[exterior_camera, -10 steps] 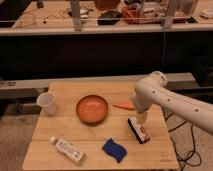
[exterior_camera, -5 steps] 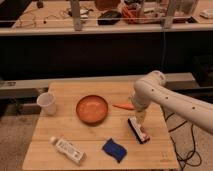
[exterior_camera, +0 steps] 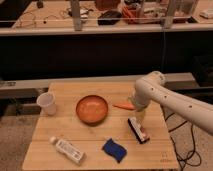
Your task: Drag the pepper across the table
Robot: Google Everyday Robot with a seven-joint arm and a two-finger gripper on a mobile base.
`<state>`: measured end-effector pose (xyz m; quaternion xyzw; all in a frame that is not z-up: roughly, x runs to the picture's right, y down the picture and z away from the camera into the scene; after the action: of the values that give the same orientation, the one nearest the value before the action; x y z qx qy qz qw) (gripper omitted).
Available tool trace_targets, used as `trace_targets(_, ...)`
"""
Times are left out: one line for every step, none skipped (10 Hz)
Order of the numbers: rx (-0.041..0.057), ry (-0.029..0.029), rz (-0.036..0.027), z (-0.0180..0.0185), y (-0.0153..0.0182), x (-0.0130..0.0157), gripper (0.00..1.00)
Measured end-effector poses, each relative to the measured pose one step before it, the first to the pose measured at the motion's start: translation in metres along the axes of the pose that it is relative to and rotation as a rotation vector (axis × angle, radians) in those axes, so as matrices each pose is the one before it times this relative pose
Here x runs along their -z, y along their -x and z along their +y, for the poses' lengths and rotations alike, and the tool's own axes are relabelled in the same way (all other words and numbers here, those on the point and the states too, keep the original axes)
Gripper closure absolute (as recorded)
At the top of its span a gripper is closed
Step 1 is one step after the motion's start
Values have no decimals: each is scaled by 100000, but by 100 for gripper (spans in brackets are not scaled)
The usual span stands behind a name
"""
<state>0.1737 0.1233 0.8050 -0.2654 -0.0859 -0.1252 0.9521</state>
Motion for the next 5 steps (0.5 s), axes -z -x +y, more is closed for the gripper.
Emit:
trace_targets(235, 376, -523, -149, 14, -297, 20)
trace_targets(-148, 97, -529, -72, -149, -223, 20)
trace_targets(-165, 68, -439, -63, -187, -218, 20)
trace_targets(-138, 66, -552, -135, -78, -238, 20)
trace_targets(-114, 106, -692, -235, 86, -305, 20)
